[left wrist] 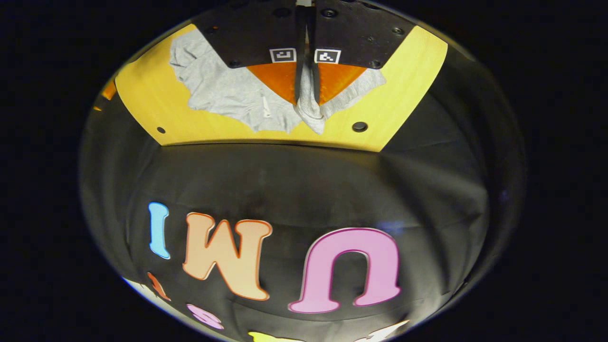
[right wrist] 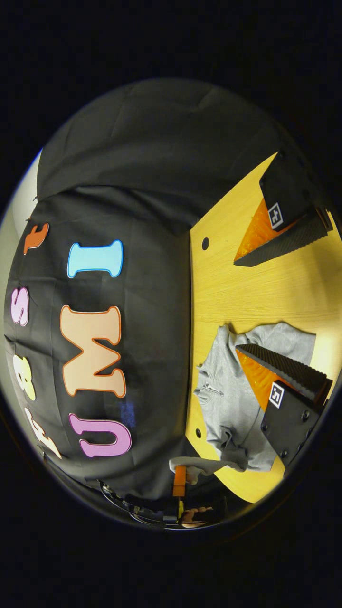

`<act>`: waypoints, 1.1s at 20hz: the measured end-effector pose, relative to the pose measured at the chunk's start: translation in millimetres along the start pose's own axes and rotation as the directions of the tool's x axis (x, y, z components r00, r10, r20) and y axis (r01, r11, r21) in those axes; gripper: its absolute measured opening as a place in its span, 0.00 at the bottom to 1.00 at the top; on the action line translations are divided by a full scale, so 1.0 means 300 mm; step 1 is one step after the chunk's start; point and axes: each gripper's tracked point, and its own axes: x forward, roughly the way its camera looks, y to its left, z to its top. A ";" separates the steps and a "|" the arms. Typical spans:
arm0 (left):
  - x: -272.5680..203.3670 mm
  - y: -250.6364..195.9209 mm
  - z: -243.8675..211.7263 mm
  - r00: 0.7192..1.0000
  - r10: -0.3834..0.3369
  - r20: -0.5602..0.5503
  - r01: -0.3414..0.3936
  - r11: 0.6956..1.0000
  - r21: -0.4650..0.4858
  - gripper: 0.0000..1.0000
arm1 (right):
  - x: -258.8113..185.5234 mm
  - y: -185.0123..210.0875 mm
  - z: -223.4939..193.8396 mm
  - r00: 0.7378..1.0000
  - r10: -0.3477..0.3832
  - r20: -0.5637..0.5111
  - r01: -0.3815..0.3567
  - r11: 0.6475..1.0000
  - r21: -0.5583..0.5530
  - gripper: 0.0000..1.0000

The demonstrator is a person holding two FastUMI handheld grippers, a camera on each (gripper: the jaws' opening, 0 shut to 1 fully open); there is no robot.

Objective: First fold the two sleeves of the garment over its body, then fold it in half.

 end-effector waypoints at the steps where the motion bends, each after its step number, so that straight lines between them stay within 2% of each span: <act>1: 0.011 -0.042 0.013 1.000 -0.019 0.002 0.019 1.000 0.007 0.00 | -0.001 -0.017 -0.006 1.000 -0.006 -0.001 0.006 1.000 0.002 1.00; 8: 0.079 -0.341 0.005 0.990 -0.140 -0.014 0.141 0.989 0.049 0.00 | -0.030 -0.113 -0.031 0.999 -0.043 -0.013 0.043 0.999 0.007 1.00; 15: 0.149 -0.593 -0.070 0.970 -0.241 -0.035 0.241 0.971 -0.002 0.00 | -0.077 -0.258 -0.082 0.995 -0.092 -0.039 0.092 0.996 0.004 1.00; 18: 0.193 -0.689 -0.119 0.963 -0.262 -0.060 0.263 0.965 0.009 0.00 | -0.085 -0.328 -0.102 0.992 -0.117 -0.048 0.117 0.993 0.002 1.00; 22: 0.250 -0.767 -0.218 0.967 -0.229 -0.112 0.234 0.972 0.033 0.00 | -0.073 -0.432 -0.106 0.988 -0.144 -0.056 0.145 0.989 0.015 1.00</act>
